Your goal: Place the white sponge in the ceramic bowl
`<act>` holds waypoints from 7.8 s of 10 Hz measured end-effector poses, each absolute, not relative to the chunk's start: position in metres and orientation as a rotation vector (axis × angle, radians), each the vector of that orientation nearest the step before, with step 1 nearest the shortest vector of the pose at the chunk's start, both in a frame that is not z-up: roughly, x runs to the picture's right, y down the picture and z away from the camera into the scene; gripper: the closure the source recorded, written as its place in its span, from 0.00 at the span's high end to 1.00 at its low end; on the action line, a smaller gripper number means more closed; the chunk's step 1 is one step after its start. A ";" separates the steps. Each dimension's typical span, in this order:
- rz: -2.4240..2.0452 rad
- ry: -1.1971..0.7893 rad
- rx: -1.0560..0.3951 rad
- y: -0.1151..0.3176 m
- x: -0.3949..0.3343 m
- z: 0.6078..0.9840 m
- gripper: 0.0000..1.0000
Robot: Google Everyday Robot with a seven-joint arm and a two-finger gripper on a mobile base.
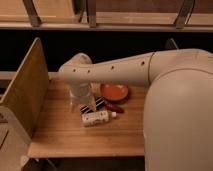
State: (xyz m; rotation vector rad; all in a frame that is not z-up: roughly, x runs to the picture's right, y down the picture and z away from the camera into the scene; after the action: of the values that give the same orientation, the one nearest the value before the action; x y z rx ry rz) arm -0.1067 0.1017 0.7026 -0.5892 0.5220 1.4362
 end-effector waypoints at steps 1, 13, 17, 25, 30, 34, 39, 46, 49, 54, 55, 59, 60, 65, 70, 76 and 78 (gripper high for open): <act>1.436 0.522 -0.589 0.102 -0.107 0.703 0.65; 1.435 0.523 -0.591 0.103 -0.107 0.703 0.65; 1.435 0.523 -0.591 0.103 -0.107 0.703 0.65; 1.341 0.387 -0.454 0.032 -0.074 0.704 0.65; 1.063 0.178 -0.360 -0.058 -0.058 0.684 0.65; 1.040 0.118 -0.353 -0.067 -0.058 0.696 0.65; 0.958 -0.006 -0.468 -0.061 -0.056 0.773 0.65; 0.829 -0.106 -0.613 -0.054 -0.103 0.828 0.65; 0.831 -0.108 -0.609 -0.055 -0.102 0.828 0.65; 0.781 -0.111 -0.617 -0.056 -0.104 0.851 0.65; 0.775 -0.117 -0.623 -0.056 -0.107 0.855 0.65; 0.753 -0.161 -0.650 -0.055 -0.128 0.869 0.65; 0.753 -0.171 -0.659 -0.054 -0.131 0.871 0.65; 0.745 -0.210 -0.699 -0.044 -0.144 0.876 0.46; 0.744 -0.203 -0.664 -0.051 -0.136 0.873 0.00; 0.774 -0.204 -0.591 -0.071 -0.123 0.862 0.00; 0.766 -0.209 -0.541 -0.088 -0.121 0.851 0.00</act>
State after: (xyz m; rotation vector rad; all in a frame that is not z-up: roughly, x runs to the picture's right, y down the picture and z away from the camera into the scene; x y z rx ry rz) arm -0.1206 -0.0882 0.8513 -0.5412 -0.2086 0.7657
